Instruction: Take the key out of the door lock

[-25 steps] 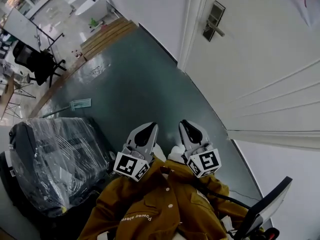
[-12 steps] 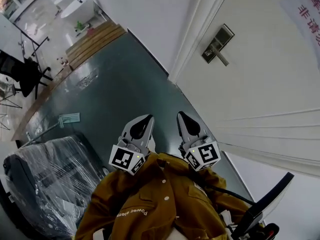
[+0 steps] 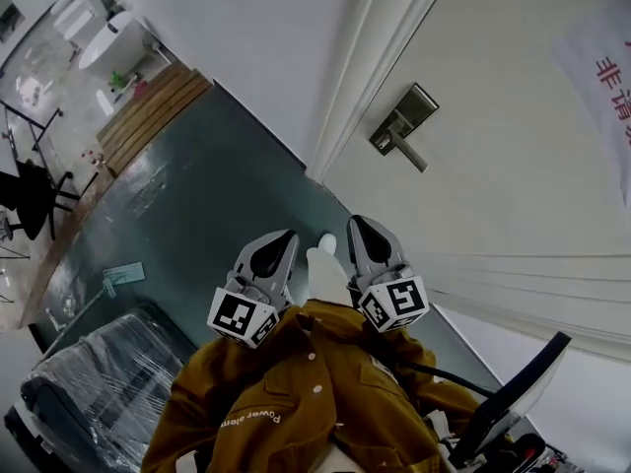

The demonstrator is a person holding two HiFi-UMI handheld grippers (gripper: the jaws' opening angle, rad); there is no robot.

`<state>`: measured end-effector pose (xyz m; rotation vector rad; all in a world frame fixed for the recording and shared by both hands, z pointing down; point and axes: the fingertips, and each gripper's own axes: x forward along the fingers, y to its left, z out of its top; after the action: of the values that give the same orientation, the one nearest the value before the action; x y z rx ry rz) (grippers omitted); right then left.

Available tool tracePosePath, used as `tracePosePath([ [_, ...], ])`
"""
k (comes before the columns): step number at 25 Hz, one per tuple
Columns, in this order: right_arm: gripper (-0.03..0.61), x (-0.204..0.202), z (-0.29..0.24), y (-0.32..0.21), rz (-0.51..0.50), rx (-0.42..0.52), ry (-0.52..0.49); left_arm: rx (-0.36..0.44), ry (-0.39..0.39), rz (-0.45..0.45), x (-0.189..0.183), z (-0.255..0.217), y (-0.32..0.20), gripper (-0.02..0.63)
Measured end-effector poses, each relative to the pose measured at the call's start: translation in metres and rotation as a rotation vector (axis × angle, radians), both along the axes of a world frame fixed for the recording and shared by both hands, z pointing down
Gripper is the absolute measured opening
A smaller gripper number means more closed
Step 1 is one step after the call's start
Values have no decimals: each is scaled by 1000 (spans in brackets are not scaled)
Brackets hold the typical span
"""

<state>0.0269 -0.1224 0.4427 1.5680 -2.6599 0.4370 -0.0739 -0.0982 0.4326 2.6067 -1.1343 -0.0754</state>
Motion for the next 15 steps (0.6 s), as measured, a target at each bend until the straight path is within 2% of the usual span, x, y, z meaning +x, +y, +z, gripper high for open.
tracePosePath([
  [4,6,28,2,-49,-11,25,64,-9,0,-2,27,4,-54,-3],
  [7,6,59,-7,-78,-5,93,217,-9,-10,23,55,2,-89,-3],
  [9,6,79,-13,-98,3,147,278,-17,-8,36,71,4,-111,-3],
  [13,6,110,-8,-128,0,126,343,-52,26,34,91,13,-151,-2],
  [15,29,121,-7,-134,0,122,373,-97,48,57,103,27,-165,-2],
])
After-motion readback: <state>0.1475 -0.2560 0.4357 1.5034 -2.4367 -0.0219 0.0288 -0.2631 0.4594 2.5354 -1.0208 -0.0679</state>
